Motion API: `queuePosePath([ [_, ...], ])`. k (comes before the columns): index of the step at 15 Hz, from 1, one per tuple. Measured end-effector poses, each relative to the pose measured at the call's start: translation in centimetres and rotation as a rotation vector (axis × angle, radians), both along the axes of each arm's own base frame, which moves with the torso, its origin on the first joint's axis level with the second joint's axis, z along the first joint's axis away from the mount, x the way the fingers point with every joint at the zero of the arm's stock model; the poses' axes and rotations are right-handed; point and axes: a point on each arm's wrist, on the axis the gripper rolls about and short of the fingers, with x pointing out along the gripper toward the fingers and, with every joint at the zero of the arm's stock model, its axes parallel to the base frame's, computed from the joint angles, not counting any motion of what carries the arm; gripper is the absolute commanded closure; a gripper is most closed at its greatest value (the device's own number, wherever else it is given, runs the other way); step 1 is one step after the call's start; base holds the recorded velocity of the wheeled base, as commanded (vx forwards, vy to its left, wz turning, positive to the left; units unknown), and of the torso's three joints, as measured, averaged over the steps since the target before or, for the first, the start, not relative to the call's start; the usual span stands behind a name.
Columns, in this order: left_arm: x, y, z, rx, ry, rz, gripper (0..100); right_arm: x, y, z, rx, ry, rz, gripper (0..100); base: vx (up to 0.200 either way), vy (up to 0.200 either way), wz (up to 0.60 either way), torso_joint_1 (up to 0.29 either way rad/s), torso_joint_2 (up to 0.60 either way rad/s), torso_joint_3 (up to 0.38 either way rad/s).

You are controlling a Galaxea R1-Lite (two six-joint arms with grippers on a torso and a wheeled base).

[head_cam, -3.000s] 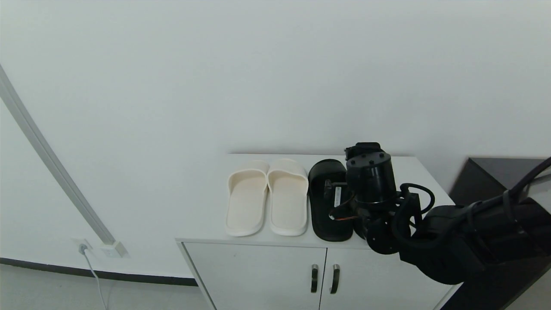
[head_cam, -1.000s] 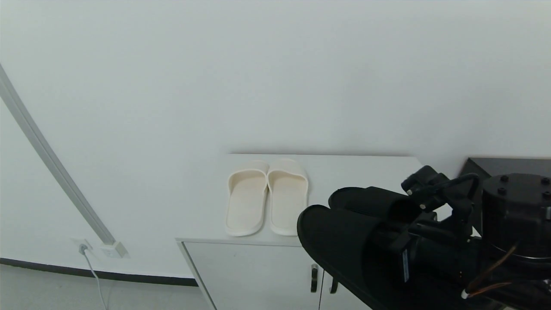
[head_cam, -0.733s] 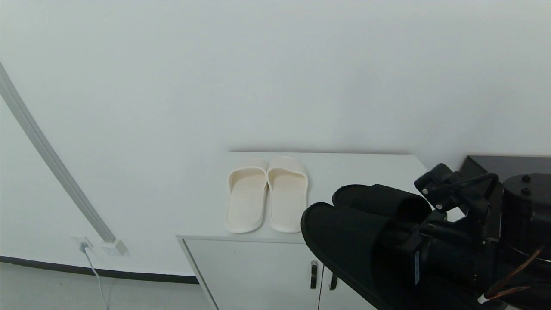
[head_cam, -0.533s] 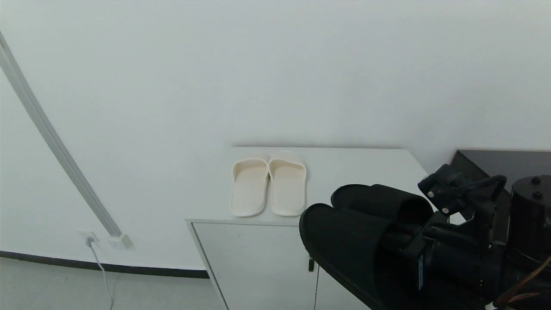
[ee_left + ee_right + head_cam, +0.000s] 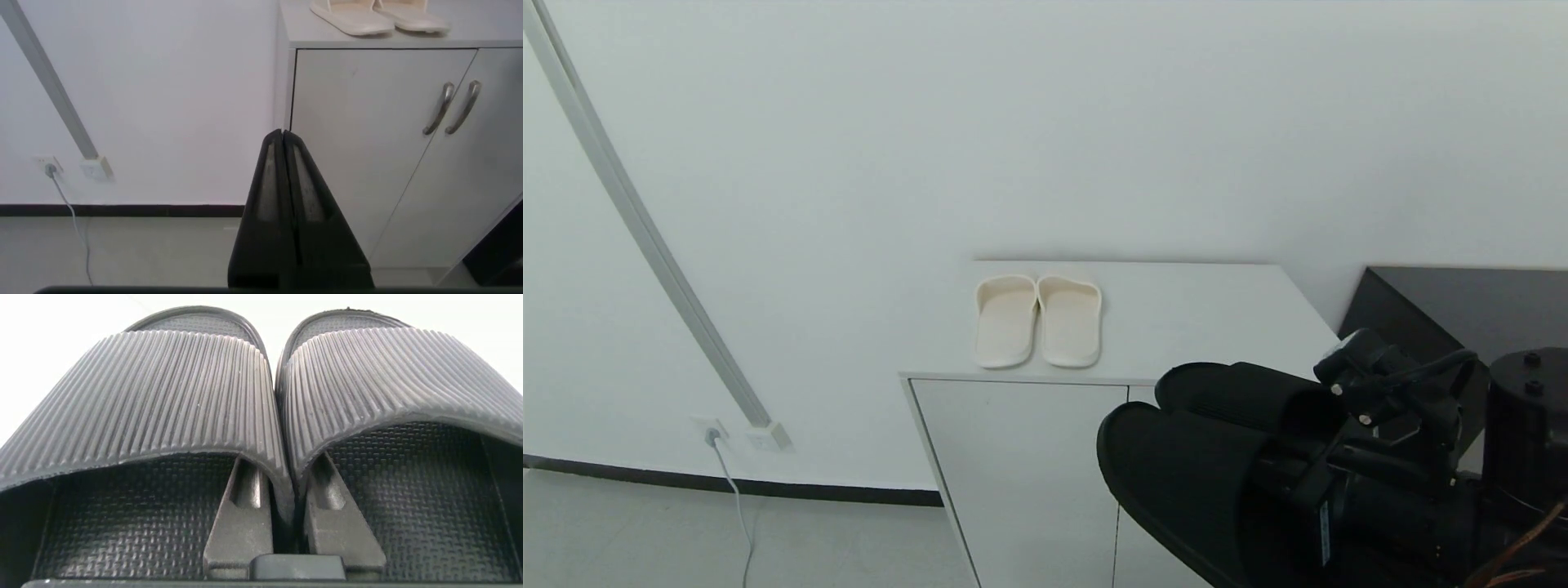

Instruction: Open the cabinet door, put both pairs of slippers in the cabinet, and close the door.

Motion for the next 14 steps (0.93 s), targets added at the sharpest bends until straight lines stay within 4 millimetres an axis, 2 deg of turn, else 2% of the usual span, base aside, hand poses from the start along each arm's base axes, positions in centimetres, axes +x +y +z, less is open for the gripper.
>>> queuePosePath([
  [12, 0.00, 0.00, 0.01, 0.000, -0.001, 0.000, 100, -0.42, 0.46, -0.29, -0.008, 0.007, 0.032, 100, 0.000, 0.000, 0.00, 0.000, 0.00, 0.000],
  [14, 0.00, 0.00, 0.02, -0.001, -0.001, 0.001, 100, -0.58, 0.52, -0.43, -0.012, 0.011, 0.039, 100, 0.000, 0.000, 0.00, -0.139, 0.31, 0.176],
])
